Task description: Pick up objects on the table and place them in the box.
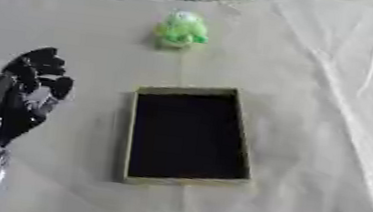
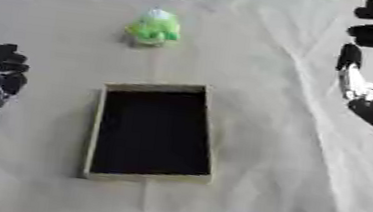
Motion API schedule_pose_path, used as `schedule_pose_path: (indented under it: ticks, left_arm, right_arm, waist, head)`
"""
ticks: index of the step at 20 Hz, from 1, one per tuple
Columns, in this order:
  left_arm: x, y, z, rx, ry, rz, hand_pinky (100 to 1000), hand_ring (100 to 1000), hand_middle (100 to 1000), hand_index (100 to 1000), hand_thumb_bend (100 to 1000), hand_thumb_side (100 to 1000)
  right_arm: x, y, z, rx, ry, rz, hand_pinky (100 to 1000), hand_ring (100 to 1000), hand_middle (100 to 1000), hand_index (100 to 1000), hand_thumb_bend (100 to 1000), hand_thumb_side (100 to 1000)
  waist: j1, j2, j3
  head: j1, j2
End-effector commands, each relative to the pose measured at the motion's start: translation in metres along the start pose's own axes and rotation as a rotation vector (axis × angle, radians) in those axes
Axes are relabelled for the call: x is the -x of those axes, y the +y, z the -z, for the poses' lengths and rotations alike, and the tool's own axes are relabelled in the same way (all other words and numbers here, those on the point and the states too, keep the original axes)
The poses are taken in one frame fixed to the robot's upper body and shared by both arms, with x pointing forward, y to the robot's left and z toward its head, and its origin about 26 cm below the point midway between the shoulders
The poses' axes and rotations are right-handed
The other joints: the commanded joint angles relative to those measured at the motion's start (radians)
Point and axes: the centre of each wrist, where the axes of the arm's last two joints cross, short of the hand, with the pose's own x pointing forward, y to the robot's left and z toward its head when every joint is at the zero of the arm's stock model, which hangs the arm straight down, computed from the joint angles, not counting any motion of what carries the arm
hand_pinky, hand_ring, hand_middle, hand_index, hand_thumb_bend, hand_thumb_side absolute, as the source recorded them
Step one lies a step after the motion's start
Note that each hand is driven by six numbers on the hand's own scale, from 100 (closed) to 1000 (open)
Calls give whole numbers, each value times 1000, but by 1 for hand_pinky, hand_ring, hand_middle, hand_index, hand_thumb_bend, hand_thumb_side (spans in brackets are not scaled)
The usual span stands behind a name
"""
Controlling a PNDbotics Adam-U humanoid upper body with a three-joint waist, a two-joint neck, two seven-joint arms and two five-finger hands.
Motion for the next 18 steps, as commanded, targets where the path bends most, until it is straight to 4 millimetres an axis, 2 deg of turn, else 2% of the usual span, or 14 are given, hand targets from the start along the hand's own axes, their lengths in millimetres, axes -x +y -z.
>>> schedule_pose_path:
  ticks: [1,9,13,18]
  left_arm:
    - [-24,24,12,-3,-27,146,681,732,695,851,525,553]
    - [-77,54,45,52,-81,394,695,730,701,863,539,570]
    - [-94,66,65,83,-64,513,710,732,708,873,540,568]
    - [-103,76,103,122,-4,659,732,731,714,879,531,561]
  right_arm:
    - [-4,-6,4,-1,-20,-13,776,776,822,926,100,439]
    - [-4,-4,5,-23,-27,-2,777,776,821,927,100,443]
    - [-5,-3,6,-35,-33,5,778,776,821,927,100,445]
    - [-5,0,8,-57,-41,16,778,776,821,926,100,447]
  waist:
    - [0,-19,-5]
    - [15,-22,-35]
    - [24,-23,-54]
    - [34,-30,-77]
  head:
    - [1,-10]
    - [22,-15]
    - [36,-20]
    - [52,-15]
